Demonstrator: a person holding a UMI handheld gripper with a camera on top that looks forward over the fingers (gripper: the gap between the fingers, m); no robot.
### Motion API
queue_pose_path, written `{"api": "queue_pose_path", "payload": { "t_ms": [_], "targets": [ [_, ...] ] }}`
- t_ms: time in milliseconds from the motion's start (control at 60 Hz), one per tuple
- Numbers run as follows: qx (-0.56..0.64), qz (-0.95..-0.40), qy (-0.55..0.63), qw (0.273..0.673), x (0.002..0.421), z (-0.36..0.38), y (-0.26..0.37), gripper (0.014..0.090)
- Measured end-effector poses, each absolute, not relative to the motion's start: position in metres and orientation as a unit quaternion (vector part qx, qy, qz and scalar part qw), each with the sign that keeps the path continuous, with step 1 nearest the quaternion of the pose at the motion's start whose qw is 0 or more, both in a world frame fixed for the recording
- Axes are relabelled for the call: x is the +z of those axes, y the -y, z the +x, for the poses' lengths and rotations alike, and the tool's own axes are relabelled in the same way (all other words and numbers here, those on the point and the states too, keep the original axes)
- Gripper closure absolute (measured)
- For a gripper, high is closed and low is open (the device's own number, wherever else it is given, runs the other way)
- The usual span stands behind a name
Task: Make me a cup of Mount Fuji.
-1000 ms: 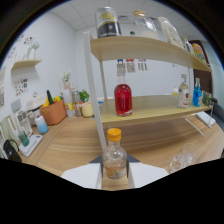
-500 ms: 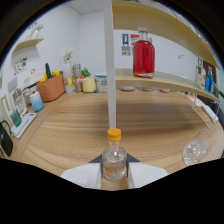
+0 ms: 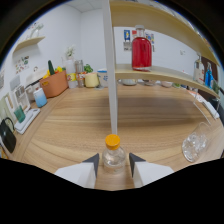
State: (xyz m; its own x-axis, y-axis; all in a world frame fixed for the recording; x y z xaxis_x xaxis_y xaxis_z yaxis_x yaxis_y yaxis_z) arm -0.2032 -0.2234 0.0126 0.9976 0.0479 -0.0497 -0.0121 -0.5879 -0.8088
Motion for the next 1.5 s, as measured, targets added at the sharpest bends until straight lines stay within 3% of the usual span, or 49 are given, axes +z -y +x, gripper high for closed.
{"api": "queue_pose_path", "payload": {
  "t_ms": [33, 100, 217, 467, 617, 783, 1067, 1233, 1367, 1500],
  "targets": [
    [0.037, -0.891, 0.014, 0.453, 0.015, -0.204, 0.225, 0.0469],
    [0.046, -0.888, 0.020, 0.457, 0.026, -0.206, 0.230, 0.0249],
    [0.060, -0.876, 0.028, 0.478, 0.063, -0.201, 0.241, 0.0183],
    [0.054, -0.828, 0.049, 0.555, 0.151, -0.136, 0.272, 0.0182],
    [0.026, -0.832, 0.033, 0.554, 0.146, -0.063, 0.288, 0.0184],
    [0.001, -0.851, 0.004, 0.526, 0.124, 0.014, 0.293, 0.0194],
    [0.010, -0.812, -0.014, 0.583, 0.199, 0.083, 0.223, 0.0194],
    [0.019, -0.803, -0.025, 0.596, 0.213, 0.109, 0.172, 0.0201],
    [0.022, -0.802, -0.019, 0.596, 0.208, 0.120, 0.138, 0.0269],
    [0.017, -0.808, 0.003, 0.589, 0.198, 0.124, 0.113, 0.0433]
  ]
}}
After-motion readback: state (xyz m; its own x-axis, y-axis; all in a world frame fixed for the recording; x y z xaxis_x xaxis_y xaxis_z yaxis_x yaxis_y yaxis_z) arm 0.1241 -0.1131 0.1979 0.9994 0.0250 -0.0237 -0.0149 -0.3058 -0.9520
